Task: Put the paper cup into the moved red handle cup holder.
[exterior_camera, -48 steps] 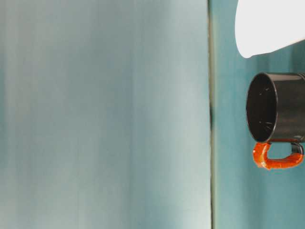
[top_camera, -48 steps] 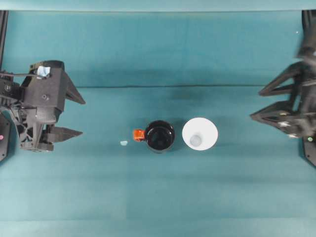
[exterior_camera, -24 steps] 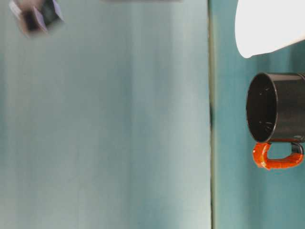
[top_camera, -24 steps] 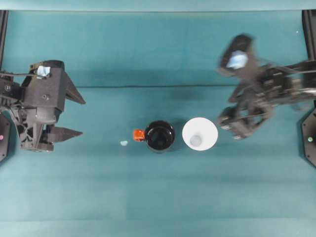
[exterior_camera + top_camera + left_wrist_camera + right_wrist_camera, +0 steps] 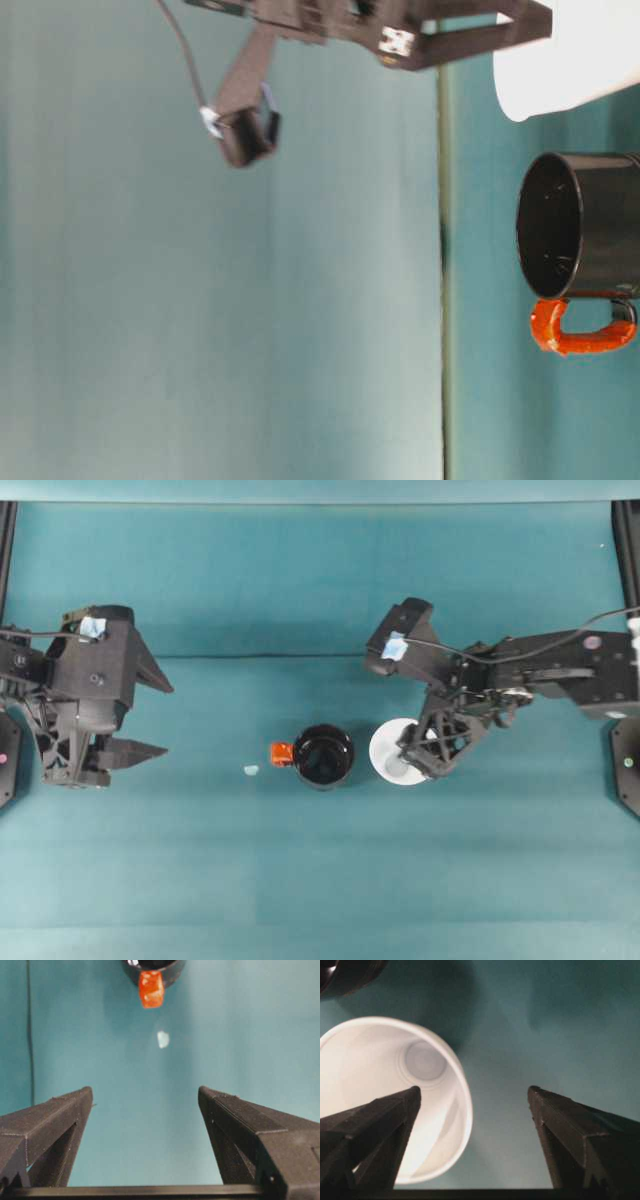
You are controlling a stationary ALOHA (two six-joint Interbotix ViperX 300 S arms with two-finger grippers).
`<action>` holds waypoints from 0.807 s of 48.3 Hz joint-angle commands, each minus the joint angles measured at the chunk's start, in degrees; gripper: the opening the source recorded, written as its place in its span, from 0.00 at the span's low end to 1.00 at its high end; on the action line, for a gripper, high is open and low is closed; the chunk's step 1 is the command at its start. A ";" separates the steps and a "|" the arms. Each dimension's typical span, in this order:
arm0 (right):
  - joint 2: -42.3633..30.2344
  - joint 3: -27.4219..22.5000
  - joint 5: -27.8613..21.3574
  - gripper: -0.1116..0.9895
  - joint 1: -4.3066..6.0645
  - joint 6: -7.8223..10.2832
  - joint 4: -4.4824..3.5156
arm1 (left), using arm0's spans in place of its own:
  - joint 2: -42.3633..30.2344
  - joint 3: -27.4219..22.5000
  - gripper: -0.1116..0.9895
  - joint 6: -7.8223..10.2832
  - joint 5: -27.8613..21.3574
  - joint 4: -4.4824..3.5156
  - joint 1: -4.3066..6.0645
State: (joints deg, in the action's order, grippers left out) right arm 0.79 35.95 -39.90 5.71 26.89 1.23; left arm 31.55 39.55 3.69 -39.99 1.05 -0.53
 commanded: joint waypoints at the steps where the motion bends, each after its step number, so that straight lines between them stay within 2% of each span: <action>1: -2.02 -0.26 0.53 0.97 -0.09 0.70 0.09 | 0.26 -0.62 0.95 -0.09 0.44 0.18 0.09; 6: -2.11 -0.35 0.53 0.92 -0.09 0.70 0.26 | 0.26 -0.62 0.95 -0.09 0.44 0.18 0.00; 9: -2.20 -0.53 0.53 0.84 -0.09 0.79 0.79 | 0.18 -0.62 0.95 -0.09 0.44 0.09 0.09; 17: -2.20 -0.62 0.26 0.41 -0.09 0.70 3.16 | 0.26 -0.62 0.95 0.00 0.44 0.18 0.00; 20: -2.20 -0.70 0.18 0.25 -0.18 0.79 3.52 | 0.26 -0.62 0.95 0.00 0.44 0.09 0.00; 24: -2.20 -0.88 0.18 0.12 -0.26 0.79 3.87 | 0.18 -0.62 0.95 -0.09 0.44 0.18 0.00; 30: -2.20 -1.41 0.18 0.02 -0.26 0.70 4.31 | 0.18 -0.62 0.95 0.00 0.44 0.18 0.00; 39: -1.85 -2.55 -1.93 0.00 -0.26 0.70 4.39 | 0.18 -0.62 0.95 -0.09 0.44 0.18 0.00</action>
State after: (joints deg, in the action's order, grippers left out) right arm -2.02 34.63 -40.96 5.54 26.98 5.45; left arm 31.55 39.55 3.69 -39.90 1.14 -0.62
